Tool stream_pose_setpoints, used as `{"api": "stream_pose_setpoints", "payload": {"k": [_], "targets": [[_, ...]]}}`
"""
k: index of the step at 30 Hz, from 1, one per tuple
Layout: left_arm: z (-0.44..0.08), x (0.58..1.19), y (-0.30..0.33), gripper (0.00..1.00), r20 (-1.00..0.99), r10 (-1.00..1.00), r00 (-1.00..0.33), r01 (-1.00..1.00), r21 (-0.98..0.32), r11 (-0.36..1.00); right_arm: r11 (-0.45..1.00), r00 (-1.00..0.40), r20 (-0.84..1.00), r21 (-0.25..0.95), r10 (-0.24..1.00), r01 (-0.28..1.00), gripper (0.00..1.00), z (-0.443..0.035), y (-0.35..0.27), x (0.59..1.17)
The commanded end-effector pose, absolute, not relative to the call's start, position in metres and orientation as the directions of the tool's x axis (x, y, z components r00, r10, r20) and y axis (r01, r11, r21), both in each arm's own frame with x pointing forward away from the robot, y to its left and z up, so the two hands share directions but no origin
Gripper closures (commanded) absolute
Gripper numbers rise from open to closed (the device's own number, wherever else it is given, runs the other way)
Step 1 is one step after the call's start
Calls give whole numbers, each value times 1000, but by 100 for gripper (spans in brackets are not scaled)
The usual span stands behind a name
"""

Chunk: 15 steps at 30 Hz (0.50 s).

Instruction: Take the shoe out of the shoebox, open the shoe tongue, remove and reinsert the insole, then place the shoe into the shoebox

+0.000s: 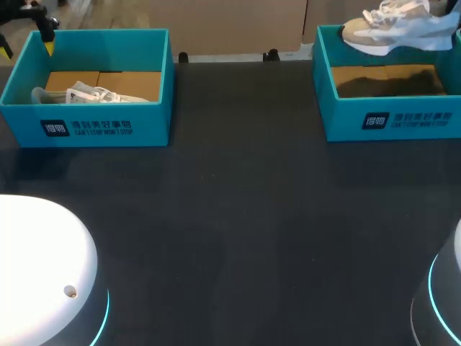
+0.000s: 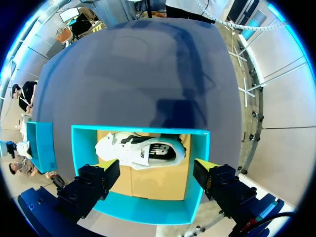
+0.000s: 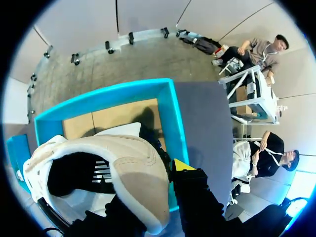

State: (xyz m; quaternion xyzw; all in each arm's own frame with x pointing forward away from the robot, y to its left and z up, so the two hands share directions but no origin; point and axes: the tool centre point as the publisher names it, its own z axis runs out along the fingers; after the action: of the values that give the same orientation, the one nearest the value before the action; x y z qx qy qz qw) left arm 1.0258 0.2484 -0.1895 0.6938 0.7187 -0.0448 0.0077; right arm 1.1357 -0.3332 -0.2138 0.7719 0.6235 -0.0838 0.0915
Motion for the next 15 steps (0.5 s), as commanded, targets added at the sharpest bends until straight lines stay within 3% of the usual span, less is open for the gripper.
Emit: {"api": "stream_pose_setpoints", "payload": {"k": [1,15], "targets": [[-189,1026,248,0,-70,997,-36,998,-54,32,-172,207,-247,156,947,973,100,-172,-321,1103],[-189,1026,248,0,-70,997,-36,998,-54,32,-104,147,-200,208,969,973,100,-151,-307,1101]]}}
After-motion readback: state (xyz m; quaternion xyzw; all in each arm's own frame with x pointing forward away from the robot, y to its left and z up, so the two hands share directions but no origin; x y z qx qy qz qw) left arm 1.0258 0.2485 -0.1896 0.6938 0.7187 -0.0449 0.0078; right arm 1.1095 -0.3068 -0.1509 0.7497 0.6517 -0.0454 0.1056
